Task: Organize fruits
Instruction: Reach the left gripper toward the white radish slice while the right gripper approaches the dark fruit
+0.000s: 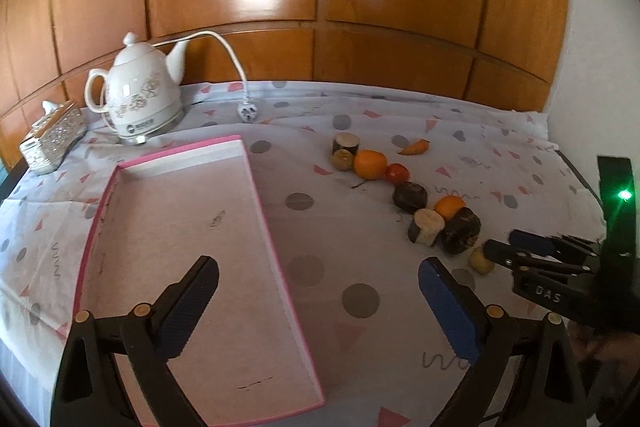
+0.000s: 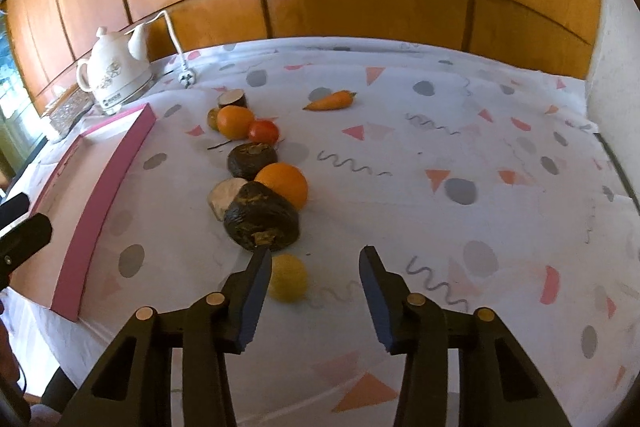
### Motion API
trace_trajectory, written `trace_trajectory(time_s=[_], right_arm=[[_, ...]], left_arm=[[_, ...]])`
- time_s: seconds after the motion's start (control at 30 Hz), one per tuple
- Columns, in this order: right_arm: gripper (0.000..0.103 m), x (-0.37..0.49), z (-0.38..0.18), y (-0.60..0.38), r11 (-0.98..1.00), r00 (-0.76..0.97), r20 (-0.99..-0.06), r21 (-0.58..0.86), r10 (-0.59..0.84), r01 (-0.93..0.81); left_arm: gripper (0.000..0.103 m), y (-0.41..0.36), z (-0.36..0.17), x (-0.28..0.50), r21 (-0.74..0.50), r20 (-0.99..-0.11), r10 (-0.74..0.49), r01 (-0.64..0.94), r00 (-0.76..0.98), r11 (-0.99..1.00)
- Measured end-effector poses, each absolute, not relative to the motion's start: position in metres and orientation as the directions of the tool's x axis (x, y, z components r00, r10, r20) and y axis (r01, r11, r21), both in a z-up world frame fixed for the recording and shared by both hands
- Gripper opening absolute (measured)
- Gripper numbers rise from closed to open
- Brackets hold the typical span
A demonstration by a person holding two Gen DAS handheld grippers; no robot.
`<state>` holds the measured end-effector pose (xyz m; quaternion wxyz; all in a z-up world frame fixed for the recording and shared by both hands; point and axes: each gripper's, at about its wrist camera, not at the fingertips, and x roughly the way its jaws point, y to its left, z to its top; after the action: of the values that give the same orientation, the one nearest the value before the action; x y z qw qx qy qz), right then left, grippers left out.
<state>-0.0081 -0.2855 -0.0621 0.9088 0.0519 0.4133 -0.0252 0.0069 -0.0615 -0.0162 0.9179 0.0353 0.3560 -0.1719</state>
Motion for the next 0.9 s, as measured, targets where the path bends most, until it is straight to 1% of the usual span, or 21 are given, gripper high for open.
trace_trajectory(time_s=[0.1,0.17,0.23,0.3,0.37,0.43,0.47,0.5,0.6,0.67,0.7,0.8,0.9], right_arm=[[0.046,-0.001,-0.062,-0.278,0.993,0.665,-0.746,0.104,0.044,0.051],[0.051,0.006,-0.064,-0.274,0.993,0.661,-0.747,0.114,0.068,0.026],[0.053,0.013,-0.067,-0.270,0.995,0.651,-0.756,0.104,0.074,0.007],[0.053,0.020,-0.071,-0.270,0.996,0.636,-0.768,0.090,0.071,-0.002],[0.053,0.024,-0.075,-0.270,0.993,0.633,-0.769,0.116,0.090,0.000],[0.053,0.027,-0.077,-0.270,0.992,0.635,-0.767,0.124,0.093,0.005],[0.050,0.028,-0.077,-0.271,0.993,0.632,-0.770,0.120,0.087,0.009],[0.046,0.028,-0.077,-0.271,0.992,0.638,-0.764,0.127,0.093,0.007],[0.046,0.025,-0.076,-0.273,0.990,0.645,-0.757,0.141,0.102,0.009],[0.046,0.021,-0.075,-0.278,0.987,0.645,-0.756,0.159,0.109,0.019],[0.046,0.017,-0.074,-0.282,0.984,0.646,-0.755,0.174,0.115,0.028],[0.046,0.010,-0.071,-0.292,0.982,0.653,-0.752,0.178,0.092,0.066],[0.046,0.004,-0.069,-0.303,0.980,0.654,-0.755,0.166,0.056,0.107]], left_arm=[[0.098,-0.066,-0.016,0.009,-0.059,-0.673,-0.305,0.362,0.674,0.930],[0.096,-0.069,-0.016,0.011,-0.062,-0.676,-0.313,0.372,0.667,0.926],[0.092,-0.072,-0.017,0.013,-0.074,-0.685,-0.327,0.383,0.652,0.921],[0.089,-0.073,-0.018,0.016,-0.088,-0.693,-0.338,0.390,0.637,0.916],[0.086,-0.076,-0.019,0.019,-0.102,-0.701,-0.347,0.393,0.624,0.914],[0.086,-0.078,-0.019,0.022,-0.111,-0.703,-0.356,0.400,0.615,0.910],[0.085,-0.081,-0.019,0.022,-0.113,-0.704,-0.360,0.404,0.612,0.908],[0.083,-0.083,-0.019,0.023,-0.115,-0.705,-0.364,0.409,0.608,0.905],[0.076,-0.090,-0.020,0.028,-0.131,-0.715,-0.384,0.428,0.584,0.894],[0.074,-0.096,-0.023,0.032,-0.133,-0.721,-0.389,0.437,0.573,0.890],[0.071,-0.099,-0.026,0.034,-0.135,-0.726,-0.392,0.443,0.565,0.887],[0.064,-0.110,-0.034,0.041,-0.154,-0.743,-0.408,0.458,0.530,0.875],[0.061,-0.124,-0.041,0.046,-0.156,-0.755,-0.415,0.476,0.508,0.865]])
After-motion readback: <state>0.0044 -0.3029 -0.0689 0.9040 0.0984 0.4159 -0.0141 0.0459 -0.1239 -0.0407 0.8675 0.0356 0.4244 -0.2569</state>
